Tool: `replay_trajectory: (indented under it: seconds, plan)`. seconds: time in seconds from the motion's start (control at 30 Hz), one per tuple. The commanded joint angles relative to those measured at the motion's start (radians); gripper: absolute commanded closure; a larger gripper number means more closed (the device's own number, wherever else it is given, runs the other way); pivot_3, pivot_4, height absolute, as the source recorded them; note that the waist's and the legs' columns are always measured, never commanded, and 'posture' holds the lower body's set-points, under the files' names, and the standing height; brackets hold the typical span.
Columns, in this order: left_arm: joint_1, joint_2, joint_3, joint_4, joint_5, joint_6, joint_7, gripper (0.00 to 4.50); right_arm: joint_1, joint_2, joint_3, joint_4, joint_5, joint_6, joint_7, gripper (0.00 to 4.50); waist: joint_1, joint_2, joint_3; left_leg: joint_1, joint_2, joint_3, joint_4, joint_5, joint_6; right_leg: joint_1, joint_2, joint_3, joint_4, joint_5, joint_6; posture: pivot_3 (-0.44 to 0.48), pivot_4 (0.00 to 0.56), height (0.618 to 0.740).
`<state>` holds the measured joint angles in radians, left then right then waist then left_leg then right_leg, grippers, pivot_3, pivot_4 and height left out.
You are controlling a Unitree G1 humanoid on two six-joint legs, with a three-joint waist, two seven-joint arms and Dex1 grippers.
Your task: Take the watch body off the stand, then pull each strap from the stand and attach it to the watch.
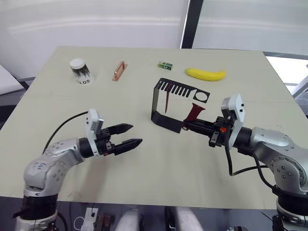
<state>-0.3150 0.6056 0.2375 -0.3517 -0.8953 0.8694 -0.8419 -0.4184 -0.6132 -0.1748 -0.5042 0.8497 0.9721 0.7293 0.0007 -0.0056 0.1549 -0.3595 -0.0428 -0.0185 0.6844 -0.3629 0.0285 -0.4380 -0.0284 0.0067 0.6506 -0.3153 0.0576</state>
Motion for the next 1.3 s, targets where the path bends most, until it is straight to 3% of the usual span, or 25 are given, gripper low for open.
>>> replay_trajectory:
  seconds: [0.03,0.13,0.23,0.33,0.93,1.3]
  plan:
    - [-0.085,0.006,0.019,-0.024,-0.118,0.028,-0.025,0.06,-0.062,0.004,-0.003,0.020,0.116,0.036,0.040,4.50,0.002,0.000,0.000,0.000,0.000,0.000,0.000,0.000,0.000,0.001,0.000,-0.001,-0.002,0.000,0.000,0.000,0.150,0.740]
    - [-0.126,-0.010,-0.036,-0.023,-0.094,0.002,-0.033,0.06,-0.099,0.009,0.017,0.046,0.161,0.055,0.042,4.50,-0.001,0.000,0.000,0.002,0.000,-0.001,-0.001,0.000,0.001,0.003,0.000,-0.001,-0.004,0.000,0.000,0.000,0.150,0.740]
    - [-0.173,-0.070,-0.060,-0.002,-0.141,0.026,0.013,0.84,-0.124,0.018,0.056,0.055,0.174,0.054,0.054,4.50,-0.001,0.000,0.000,0.001,0.000,-0.001,-0.001,0.000,0.001,0.003,0.000,-0.001,-0.004,0.000,0.001,0.000,0.150,0.740]
    - [-0.201,-0.094,-0.078,0.009,-0.165,0.058,0.035,2.13,-0.136,0.018,0.089,0.058,0.169,0.044,0.065,4.50,-0.004,0.000,0.000,0.001,0.000,0.000,-0.001,0.000,0.000,0.002,0.001,-0.001,-0.004,0.000,0.001,0.000,0.150,0.740]
    - [-0.281,-0.219,-0.192,0.058,-0.120,0.046,0.093,2.13,-0.172,0.041,0.171,0.065,0.152,0.020,0.081,4.50,-0.003,0.000,0.000,0.001,0.000,0.000,0.000,0.000,0.000,0.001,0.001,-0.001,-0.004,0.000,0.001,0.000,0.150,0.740]
    - [-0.320,-0.241,-0.181,0.066,-0.143,0.056,0.133,2.13,-0.178,0.052,0.175,0.068,0.147,0.015,0.072,4.50,-0.002,0.000,0.000,0.001,0.000,0.000,0.000,0.000,0.000,0.001,0.000,-0.001,-0.004,0.000,0.001,0.000,0.150,0.740]
